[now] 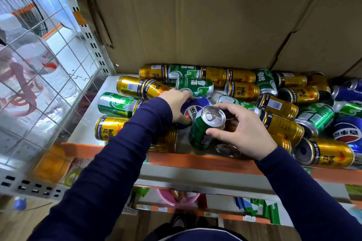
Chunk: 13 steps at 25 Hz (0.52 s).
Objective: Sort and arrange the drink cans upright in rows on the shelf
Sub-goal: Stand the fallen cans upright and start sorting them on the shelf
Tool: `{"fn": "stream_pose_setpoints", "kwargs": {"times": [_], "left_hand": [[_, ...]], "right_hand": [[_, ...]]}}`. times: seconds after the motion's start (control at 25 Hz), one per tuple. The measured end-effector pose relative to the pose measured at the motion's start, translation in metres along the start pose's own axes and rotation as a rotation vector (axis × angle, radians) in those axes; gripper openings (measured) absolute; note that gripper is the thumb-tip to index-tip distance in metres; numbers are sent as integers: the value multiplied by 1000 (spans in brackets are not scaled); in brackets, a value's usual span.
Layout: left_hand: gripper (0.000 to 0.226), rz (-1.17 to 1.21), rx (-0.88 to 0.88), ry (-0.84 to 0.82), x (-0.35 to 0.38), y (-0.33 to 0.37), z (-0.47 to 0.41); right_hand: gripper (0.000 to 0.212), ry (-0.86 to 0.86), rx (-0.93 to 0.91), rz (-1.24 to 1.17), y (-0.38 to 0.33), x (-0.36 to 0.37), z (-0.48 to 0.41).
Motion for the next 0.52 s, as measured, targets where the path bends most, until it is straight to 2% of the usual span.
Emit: {"fn": "stream_pose_setpoints", "kwargs": {"times": [0.08,0.12,0.16,0.2,0.28,0.32,0.4,0.48,0.52], "left_hand": [[35,155,56,239,-36,0,4],[30,193,72,279,-53,-3,2],[31,150,83,206,-64,-2,-2],[38,57,70,62,-67,2,-6],[59,-128,-8,-234,-51,7,-16],[67,-164,-42,-313,-40,7,-20],[83,-156,-77,-336,-18,1,-26],[96,-224,-70,-259,-5,-3,-25],[95,-258,-56,-221,-2,-4,-23]], "right_hand": [[62,-1,1,2,-1,0,-1],[63,4,3,6,-1,0,-2],[63,3,10,7,-1,0,-4],[63,-6,18,11,-1,1,-4],[62,-13,22,23,-1,-1,-5],[62,-16,19,23,-2,-2,-5],[62,-20,19,16,-1,-2,-5],[64,-21,28,13,1,-2,-5],[64,-20,32,11,1,-1,-4]]}}
Point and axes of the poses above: each hand's wrist, its own z-axis away from the middle knuckle, its own x-axis out of the palm, y = z × x, the point moved 3 cm from there along -z, towards the middle knuckle, and after that the axes turned 7 degrees about -y, right-handed, at the moved point
